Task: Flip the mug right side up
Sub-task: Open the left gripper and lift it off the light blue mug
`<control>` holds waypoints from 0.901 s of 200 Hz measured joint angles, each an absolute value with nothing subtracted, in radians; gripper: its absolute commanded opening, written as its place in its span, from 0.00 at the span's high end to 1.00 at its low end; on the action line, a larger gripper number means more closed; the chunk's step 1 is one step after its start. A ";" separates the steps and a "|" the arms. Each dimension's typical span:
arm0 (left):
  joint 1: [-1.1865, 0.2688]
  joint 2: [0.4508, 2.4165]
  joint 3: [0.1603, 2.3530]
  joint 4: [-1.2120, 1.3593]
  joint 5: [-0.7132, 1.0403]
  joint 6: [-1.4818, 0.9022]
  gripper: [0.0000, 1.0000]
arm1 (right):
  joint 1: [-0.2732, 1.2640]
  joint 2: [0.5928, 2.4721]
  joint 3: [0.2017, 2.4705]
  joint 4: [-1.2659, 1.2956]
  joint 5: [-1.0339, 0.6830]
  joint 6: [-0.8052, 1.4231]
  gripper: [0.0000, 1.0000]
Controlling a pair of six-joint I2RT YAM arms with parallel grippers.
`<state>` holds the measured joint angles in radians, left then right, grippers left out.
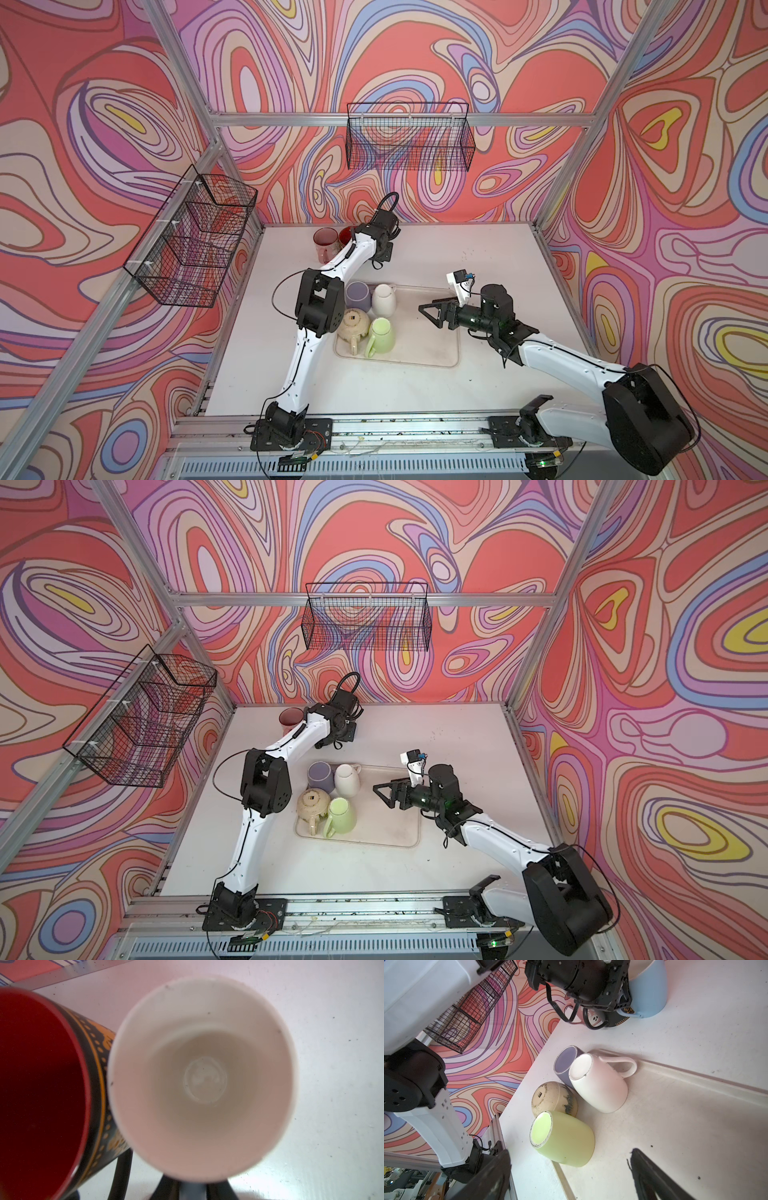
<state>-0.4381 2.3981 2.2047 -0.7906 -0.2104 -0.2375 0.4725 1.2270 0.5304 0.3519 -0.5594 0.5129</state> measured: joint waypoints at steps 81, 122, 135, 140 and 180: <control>-0.439 2.345 2.215 -0.806 -0.187 -0.248 0.54 | 0.472 1.179 0.532 0.319 -0.569 0.506 0.08; -0.444 2.151 2.132 -0.818 -0.102 -0.243 0.51 | 0.472 1.178 0.567 0.265 -0.579 0.506 0.08; -0.451 2.078 2.106 -0.832 -0.073 -0.230 0.44 | 0.472 1.174 0.583 0.251 -0.584 0.506 0.08; -0.456 2.053 2.097 -0.836 -0.066 -0.222 0.42 | 0.472 1.169 0.588 0.244 -0.585 0.506 0.08; -0.535 1.827 1.888 -0.862 -0.054 -0.163 0.39 | 0.472 1.117 0.605 0.194 -0.585 0.510 0.09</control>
